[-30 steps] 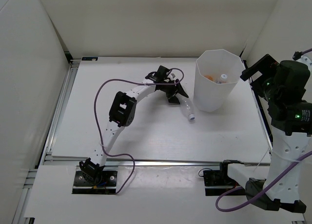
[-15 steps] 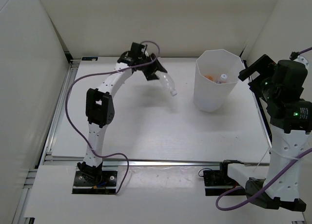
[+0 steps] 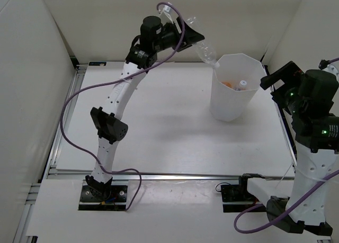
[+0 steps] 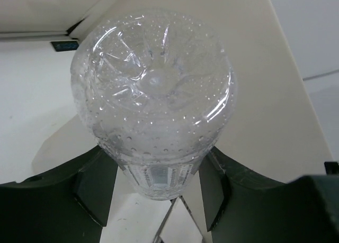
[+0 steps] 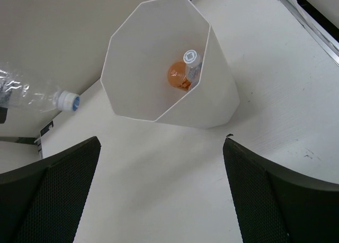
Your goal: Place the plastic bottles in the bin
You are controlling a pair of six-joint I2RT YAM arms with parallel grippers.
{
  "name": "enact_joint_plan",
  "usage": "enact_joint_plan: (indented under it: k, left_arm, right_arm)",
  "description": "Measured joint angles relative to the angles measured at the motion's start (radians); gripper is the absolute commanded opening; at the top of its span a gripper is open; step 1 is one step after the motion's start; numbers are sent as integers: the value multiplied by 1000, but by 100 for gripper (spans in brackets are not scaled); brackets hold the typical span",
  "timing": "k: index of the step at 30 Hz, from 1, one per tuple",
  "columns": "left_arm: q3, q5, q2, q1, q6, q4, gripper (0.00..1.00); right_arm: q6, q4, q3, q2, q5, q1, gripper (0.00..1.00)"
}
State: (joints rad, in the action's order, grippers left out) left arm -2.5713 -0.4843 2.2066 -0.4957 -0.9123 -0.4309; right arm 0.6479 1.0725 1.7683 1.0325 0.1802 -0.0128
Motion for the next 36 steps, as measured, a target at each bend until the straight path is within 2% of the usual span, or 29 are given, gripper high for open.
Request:
enact_joint_plan:
  k: [5, 9, 13, 15, 18, 20, 24, 28, 31, 36]
  left_arm:
    - [11, 57, 4, -110, 77, 50, 47]
    - [14, 103, 15, -179, 136, 54, 53]
    - [10, 158, 31, -208, 183, 73, 53]
    - [10, 179, 38, -212, 203, 76, 57]
    - [10, 207, 55, -217, 227, 88, 85]
    - [10, 224, 67, -220, 244, 96, 100]
    - [29, 241, 73, -243, 286, 103, 100]
    - [154, 228, 23, -273, 360, 114, 100]
    - [290, 244, -52, -289, 427, 55, 100]
    - [657, 406, -343, -284, 513, -13, 100]
  right_arm:
    - [-1, 14, 6, -43, 18, 0, 100]
    - [-10, 46, 48, -69, 42, 0, 100]
    - [-31, 88, 114, -95, 75, 0, 100]
    - [-39, 106, 148, -114, 92, 0, 100]
    - [-53, 127, 179, -142, 114, 0, 100]
    - [-56, 142, 187, -155, 126, 0, 100]
    - [-55, 161, 185, -158, 139, 0, 100]
    - [-48, 161, 164, -158, 141, 0, 100]
    - [-39, 161, 142, -150, 138, 0, 100]
    - [-23, 160, 137, -98, 115, 0, 100]
